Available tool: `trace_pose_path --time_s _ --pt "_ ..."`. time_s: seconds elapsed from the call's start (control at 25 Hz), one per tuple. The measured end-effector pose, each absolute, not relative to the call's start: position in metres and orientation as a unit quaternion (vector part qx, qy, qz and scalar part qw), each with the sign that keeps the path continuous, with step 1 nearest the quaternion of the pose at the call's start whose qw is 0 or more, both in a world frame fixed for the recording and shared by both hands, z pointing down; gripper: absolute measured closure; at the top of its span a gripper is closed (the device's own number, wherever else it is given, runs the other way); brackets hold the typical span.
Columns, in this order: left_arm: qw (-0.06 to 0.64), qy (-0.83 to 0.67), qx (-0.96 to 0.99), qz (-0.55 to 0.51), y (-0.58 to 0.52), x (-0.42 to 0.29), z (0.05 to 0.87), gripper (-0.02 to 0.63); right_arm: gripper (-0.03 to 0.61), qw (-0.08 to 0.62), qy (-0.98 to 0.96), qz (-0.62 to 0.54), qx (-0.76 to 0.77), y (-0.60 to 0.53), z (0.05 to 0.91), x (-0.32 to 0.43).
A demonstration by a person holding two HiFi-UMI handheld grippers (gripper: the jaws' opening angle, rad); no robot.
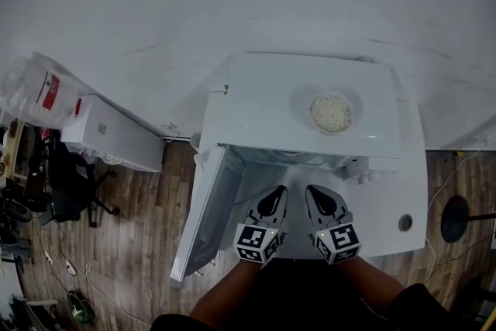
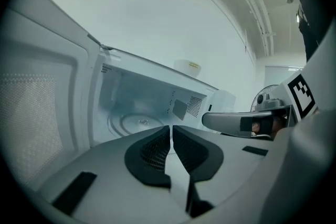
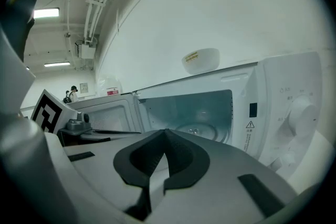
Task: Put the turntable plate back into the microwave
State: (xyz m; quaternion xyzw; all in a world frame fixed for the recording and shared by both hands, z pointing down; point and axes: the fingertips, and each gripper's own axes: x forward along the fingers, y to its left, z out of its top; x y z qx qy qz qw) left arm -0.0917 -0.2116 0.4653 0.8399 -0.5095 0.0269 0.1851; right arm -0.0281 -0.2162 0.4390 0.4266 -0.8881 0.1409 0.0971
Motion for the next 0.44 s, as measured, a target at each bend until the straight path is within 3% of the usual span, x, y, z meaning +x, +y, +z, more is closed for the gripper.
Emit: trace_pose_path --time_s 0.44 --pt "0.176 -0.505 0.844 0.033 -0.212 -0.095 0.454 0.58 0.561 0.097 -0.886 0.112 0.439 -0.218 0.423 -0.031"
